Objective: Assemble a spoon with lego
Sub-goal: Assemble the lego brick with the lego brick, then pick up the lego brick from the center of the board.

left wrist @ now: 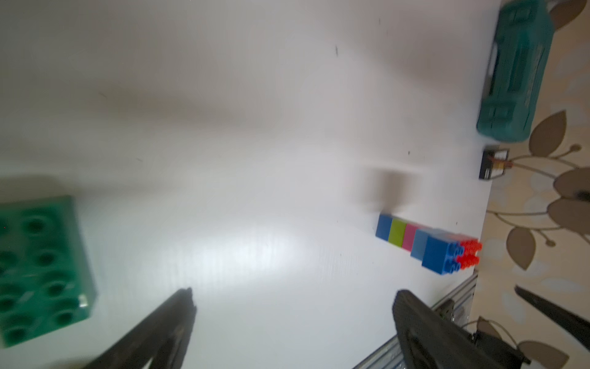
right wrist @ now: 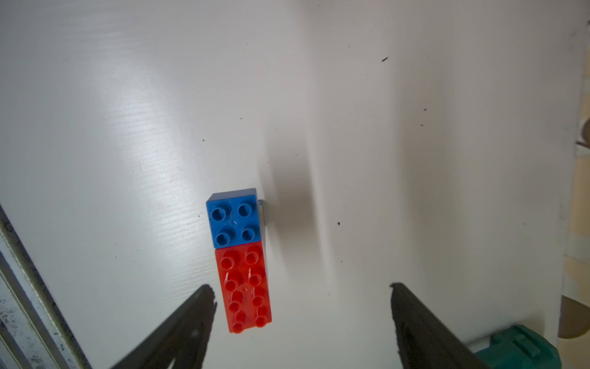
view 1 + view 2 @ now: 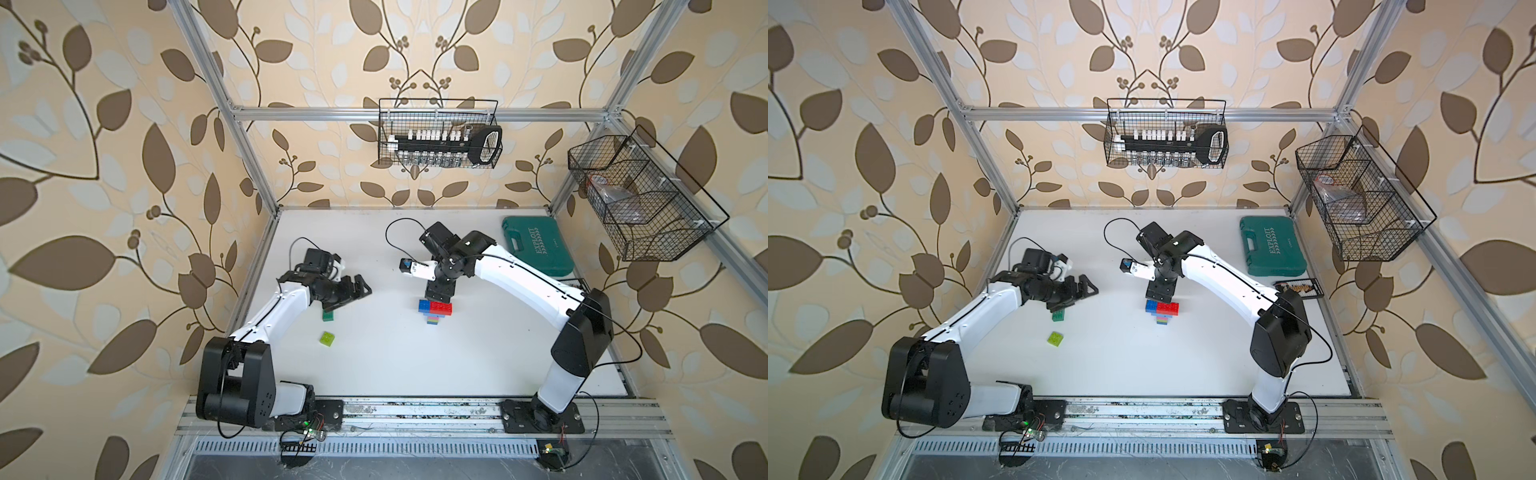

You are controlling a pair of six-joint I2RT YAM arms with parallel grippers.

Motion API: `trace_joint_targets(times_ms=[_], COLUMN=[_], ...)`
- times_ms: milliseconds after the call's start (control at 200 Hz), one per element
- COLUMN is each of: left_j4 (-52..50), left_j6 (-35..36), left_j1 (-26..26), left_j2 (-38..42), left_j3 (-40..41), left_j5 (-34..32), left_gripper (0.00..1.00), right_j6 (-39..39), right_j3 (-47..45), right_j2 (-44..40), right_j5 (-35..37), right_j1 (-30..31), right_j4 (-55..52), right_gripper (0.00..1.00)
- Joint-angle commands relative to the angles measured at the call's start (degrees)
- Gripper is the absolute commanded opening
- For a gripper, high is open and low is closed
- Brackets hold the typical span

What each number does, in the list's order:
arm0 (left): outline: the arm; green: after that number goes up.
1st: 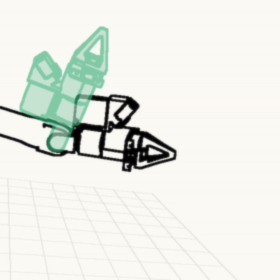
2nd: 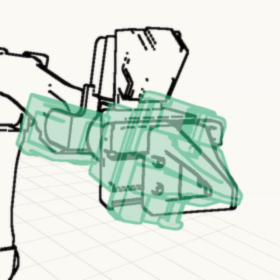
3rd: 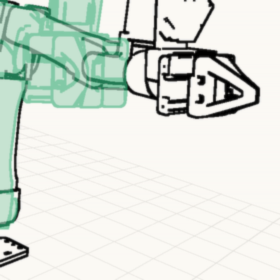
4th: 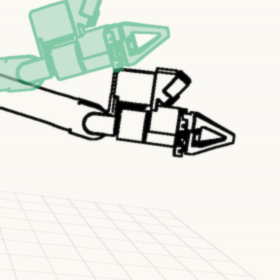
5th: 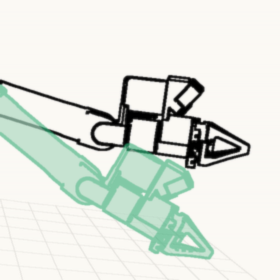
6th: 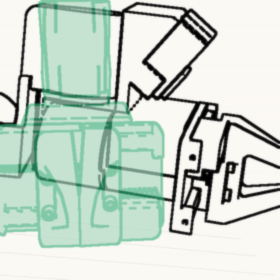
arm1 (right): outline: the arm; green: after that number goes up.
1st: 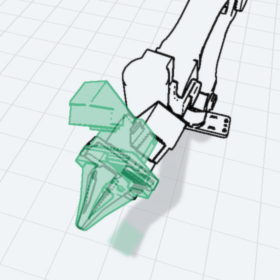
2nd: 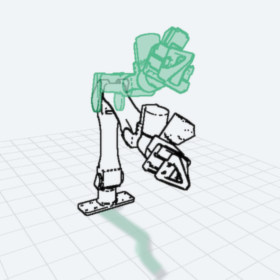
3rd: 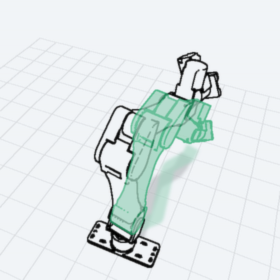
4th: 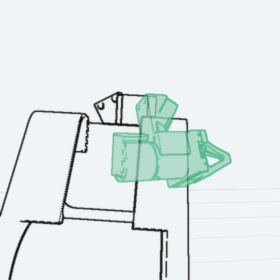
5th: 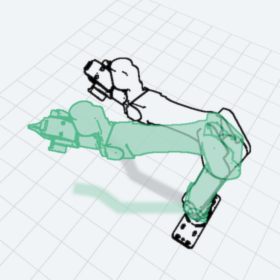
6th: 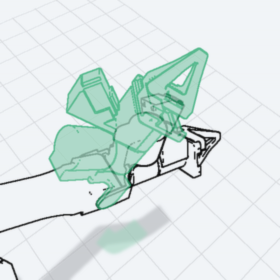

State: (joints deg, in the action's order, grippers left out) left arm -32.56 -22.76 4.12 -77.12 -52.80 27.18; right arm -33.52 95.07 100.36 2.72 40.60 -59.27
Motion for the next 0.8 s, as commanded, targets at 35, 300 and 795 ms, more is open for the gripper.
trace_joint_targets(times_ms=[35, 300, 795], left_j4=[-7.79, -6.32, 1.77], left_j6=[3.74, 2.26, -0.71], left_j1=[-12.70, -30.76, -42.17], left_j2=[-0.11, -2.36, 4.01], left_j3=[-9.67, -10.90, -0.55], left_j5=[3.23, 7.88, 4.82], left_gripper=[0.99, 0.99, 0.99], right_j6=[12.04, 32.95, 57.75], right_j3=[3.33, 20.87, 37.33], right_j2=[-2.08, 17.72, 44.16], right_j5=[0.88, 5.10, 7.73], right_j1=[4.20, 17.08, 23.30], right_j4=[0.70, -4.82, 22.32], right_gripper=[0.88, 0.83, 0.86])
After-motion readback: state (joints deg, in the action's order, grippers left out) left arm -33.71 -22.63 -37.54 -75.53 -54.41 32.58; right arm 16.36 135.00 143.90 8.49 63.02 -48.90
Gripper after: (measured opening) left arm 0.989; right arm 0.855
